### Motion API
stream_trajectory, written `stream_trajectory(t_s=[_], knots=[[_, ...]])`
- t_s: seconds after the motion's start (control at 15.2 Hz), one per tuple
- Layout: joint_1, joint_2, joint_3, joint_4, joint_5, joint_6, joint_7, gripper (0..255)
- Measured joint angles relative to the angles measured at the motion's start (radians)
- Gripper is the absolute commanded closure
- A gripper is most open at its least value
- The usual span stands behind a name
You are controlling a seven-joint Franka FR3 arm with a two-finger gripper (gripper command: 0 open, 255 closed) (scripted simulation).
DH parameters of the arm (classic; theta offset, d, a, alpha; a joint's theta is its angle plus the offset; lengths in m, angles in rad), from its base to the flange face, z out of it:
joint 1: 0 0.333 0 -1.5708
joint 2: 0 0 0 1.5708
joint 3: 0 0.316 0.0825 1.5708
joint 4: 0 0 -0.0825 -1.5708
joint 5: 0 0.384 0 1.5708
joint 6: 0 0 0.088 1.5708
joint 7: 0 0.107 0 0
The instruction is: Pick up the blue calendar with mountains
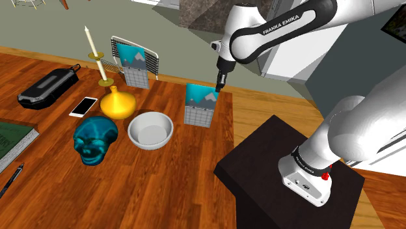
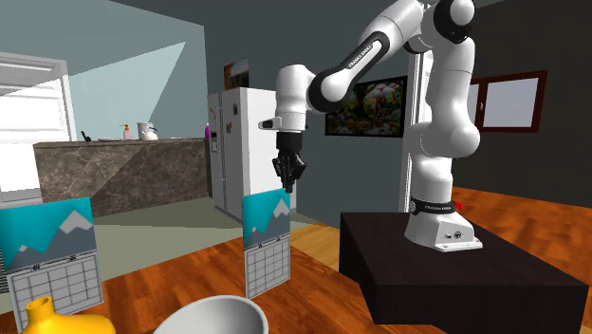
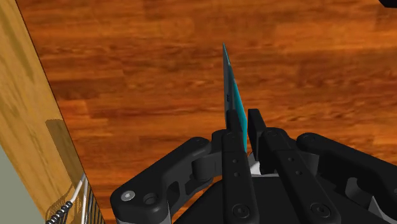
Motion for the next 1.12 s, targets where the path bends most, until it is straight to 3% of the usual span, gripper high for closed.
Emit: stream_trajectory(t_s=[0.26,1.12], knots=[[0.0,-0.005,0.0,0.002,0.0,-0.007,0.0,255],[-0.003,-0.098,0.001,0.094,-0.009,-0.192,0.009,255]])
